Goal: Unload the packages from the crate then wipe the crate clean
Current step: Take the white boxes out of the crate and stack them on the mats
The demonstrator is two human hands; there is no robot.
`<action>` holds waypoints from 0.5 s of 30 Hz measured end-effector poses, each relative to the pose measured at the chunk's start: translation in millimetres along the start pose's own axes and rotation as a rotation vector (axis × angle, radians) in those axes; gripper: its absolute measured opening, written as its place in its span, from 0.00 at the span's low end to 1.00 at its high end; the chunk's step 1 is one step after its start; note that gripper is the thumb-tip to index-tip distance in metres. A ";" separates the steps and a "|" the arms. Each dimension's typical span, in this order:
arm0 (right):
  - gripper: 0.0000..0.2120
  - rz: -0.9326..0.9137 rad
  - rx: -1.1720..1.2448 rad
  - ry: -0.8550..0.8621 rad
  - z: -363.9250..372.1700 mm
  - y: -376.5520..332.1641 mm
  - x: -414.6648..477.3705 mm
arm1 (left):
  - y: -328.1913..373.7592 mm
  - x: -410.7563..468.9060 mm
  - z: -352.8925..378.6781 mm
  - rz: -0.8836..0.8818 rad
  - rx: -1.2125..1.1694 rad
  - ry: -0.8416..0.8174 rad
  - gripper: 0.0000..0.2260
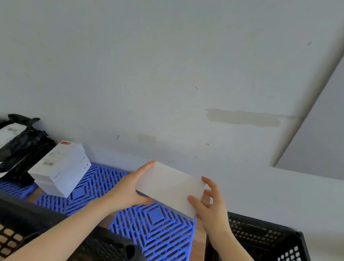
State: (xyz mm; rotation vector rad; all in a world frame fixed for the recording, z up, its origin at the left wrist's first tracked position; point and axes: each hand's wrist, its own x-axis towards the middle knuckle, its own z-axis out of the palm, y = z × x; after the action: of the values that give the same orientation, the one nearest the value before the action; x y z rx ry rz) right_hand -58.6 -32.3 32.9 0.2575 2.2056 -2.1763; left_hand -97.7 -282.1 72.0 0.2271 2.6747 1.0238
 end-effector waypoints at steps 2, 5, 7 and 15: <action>0.27 0.032 -0.053 0.012 6.9 22.0 18.1 | -14.5 22.0 8.8 -0.026 0.050 -0.066 0.47; 0.24 0.109 -0.107 0.008 19.1 52.0 37.5 | -36.9 51.1 17.0 -0.093 0.110 -0.187 0.50; 0.24 0.193 -0.131 0.001 27.8 69.7 45.1 | -53.9 65.1 22.6 -0.128 0.153 -0.281 0.51; 0.27 0.309 -0.240 -0.035 52.7 111.9 56.4 | -103.6 92.3 42.6 -0.258 0.318 -0.552 0.51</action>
State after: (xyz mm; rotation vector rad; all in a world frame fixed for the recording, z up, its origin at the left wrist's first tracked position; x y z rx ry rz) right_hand -103.4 -78.7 -86.7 0.5076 2.2069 -1.7299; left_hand -177.9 -309.6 -45.9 0.1855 2.2615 0.3798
